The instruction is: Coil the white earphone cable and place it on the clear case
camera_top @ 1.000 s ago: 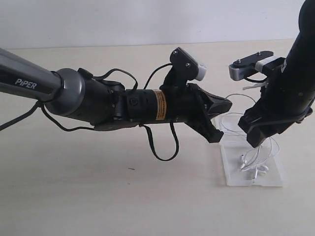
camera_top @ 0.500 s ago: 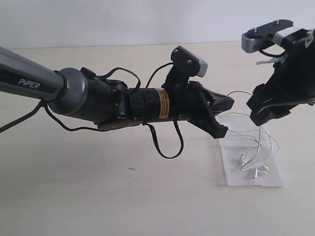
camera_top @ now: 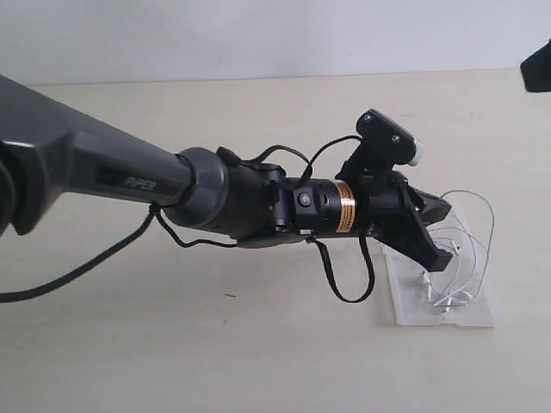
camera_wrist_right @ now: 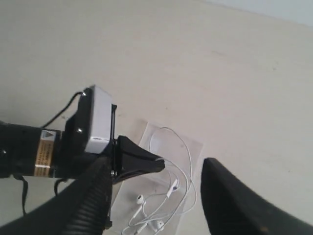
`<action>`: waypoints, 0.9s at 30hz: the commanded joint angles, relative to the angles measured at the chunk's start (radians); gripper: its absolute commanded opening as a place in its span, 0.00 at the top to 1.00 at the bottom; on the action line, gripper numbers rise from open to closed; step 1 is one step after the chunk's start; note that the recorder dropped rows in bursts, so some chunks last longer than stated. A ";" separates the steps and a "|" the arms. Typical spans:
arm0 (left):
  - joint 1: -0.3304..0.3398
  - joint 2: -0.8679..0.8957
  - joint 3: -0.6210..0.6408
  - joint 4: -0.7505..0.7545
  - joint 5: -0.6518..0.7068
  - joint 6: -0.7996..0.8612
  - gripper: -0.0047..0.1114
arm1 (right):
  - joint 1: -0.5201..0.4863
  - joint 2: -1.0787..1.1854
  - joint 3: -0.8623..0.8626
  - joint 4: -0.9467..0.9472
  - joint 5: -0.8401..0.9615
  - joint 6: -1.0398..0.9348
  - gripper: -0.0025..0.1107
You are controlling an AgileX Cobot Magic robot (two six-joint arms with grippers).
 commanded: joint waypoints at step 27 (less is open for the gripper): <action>-0.004 -0.131 -0.066 0.421 0.083 -0.403 0.26 | -0.004 -0.091 0.048 0.020 -0.123 0.024 0.52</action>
